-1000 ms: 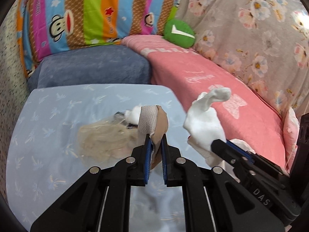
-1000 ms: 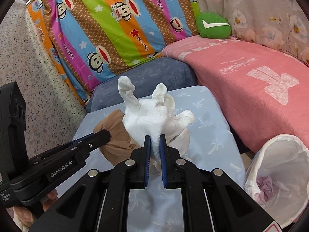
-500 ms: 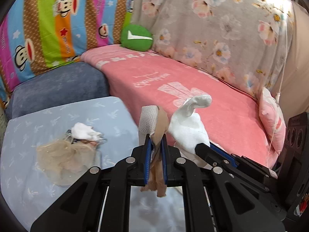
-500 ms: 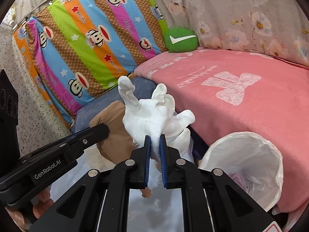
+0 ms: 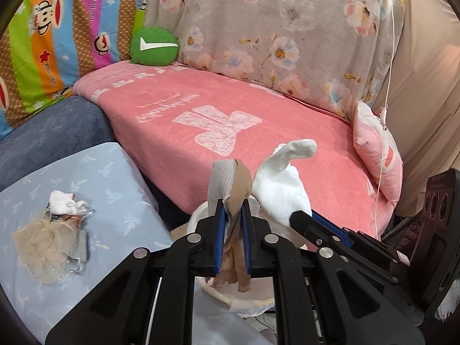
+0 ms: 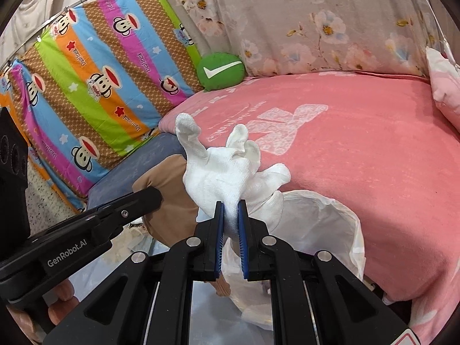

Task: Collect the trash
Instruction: 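Carry glove and stocking over the white bin and open both tools to drop them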

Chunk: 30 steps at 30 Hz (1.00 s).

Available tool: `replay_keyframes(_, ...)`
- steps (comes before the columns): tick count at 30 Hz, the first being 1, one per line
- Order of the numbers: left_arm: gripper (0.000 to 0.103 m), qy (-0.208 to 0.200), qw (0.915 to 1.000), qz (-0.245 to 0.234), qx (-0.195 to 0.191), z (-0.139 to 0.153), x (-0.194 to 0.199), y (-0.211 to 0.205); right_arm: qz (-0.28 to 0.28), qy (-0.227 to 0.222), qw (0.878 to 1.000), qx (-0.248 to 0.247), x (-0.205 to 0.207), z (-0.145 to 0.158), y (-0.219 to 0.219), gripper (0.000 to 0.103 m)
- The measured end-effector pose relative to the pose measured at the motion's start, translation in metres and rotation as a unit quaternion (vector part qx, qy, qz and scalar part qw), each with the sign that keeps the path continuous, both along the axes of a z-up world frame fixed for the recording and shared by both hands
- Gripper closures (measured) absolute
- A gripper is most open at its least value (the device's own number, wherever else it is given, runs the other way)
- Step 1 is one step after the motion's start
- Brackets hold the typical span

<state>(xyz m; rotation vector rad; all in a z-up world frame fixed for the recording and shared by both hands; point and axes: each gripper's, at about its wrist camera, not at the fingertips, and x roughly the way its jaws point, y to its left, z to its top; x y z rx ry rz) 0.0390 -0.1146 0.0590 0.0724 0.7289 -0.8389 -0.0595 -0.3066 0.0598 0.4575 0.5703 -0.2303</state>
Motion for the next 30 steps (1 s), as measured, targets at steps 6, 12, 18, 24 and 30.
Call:
replay_keyframes(6, 0.057, -0.003, 1.0000, 0.005, 0.001, -0.001, -0.005, -0.014, -0.012, 0.004, 1.000, 0.002, -0.006, -0.005, -0.013, 0.094)
replay_keyframes(12, 0.042, -0.013, 0.9996, 0.024, 0.007, 0.000, -0.004, -0.014, -0.011, 0.007, 1.000, -0.002, -0.004, -0.007, -0.015, 0.090)
replay_keyframes(18, 0.042, -0.006, 0.9991, 0.039, 0.012, -0.004, 0.002, -0.008, -0.008, 0.006, 1.000, -0.004, -0.001, -0.008, -0.011, 0.088)
replay_keyframes(24, 0.041, -0.004, 0.9987, 0.049, 0.015, -0.007, 0.004, -0.003, 0.000, 0.007, 1.000, -0.005, 0.004, -0.008, -0.005, 0.085)
replay_keyframes(30, 0.041, -0.003, 0.9983, 0.057, 0.016, -0.009, 0.005, 0.002, 0.008, 0.009, 1.000, -0.008, 0.008, -0.007, 0.002, 0.082)
